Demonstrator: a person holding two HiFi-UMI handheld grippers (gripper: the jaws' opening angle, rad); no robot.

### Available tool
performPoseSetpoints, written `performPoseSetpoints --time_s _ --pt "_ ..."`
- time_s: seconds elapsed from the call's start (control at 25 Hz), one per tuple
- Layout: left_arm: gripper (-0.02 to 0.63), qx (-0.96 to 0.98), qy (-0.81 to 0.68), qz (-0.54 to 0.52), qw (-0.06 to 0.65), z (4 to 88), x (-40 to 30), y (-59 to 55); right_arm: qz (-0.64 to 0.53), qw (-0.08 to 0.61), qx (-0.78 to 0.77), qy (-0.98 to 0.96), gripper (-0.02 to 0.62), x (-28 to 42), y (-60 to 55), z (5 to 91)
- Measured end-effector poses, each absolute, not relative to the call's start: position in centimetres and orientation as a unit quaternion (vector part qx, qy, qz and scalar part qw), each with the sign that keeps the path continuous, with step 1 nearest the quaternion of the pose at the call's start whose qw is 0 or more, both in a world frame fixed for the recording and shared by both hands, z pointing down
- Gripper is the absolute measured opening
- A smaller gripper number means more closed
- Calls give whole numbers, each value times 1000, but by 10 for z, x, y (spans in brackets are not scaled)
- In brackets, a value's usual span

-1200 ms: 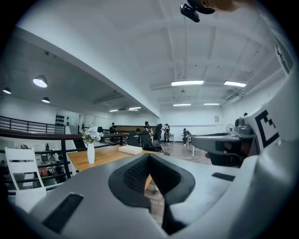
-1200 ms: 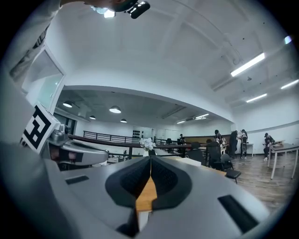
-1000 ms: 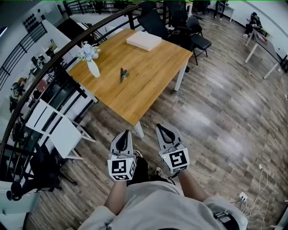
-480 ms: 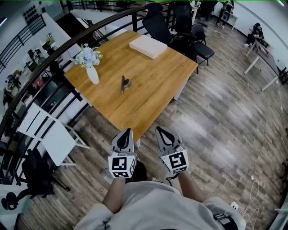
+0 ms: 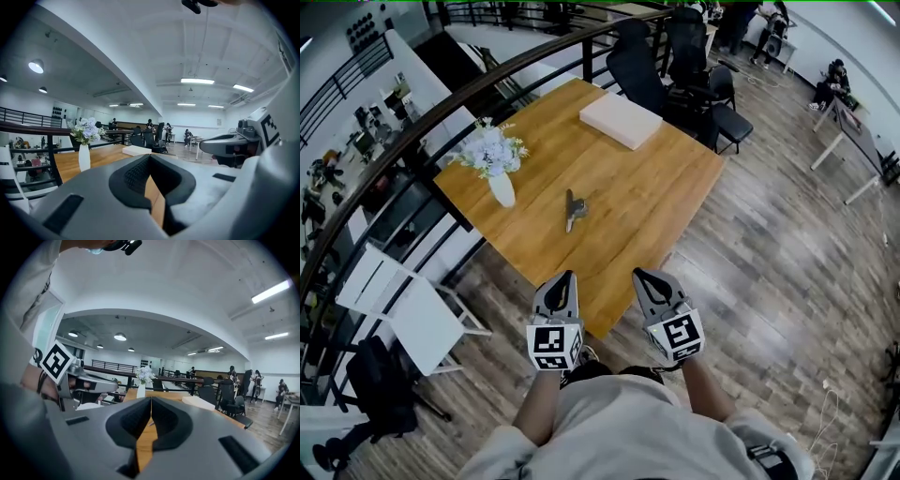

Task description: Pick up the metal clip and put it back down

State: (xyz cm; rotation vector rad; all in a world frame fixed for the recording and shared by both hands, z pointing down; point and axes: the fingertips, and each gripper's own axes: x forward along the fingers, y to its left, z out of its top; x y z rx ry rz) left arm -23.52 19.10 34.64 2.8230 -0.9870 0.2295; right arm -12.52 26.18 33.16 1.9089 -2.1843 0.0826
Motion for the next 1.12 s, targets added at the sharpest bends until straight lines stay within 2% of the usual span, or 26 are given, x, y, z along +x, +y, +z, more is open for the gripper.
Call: performPoseSetpoints --time_s 0.6,1.12 --pt "23 915 -376 100 106 390 -197 102 55 143 602 -784 26 -79 145 370" --pt "23 842 -484 148 185 466 -174 50 76 236 458 -853 26 -49 39 449"
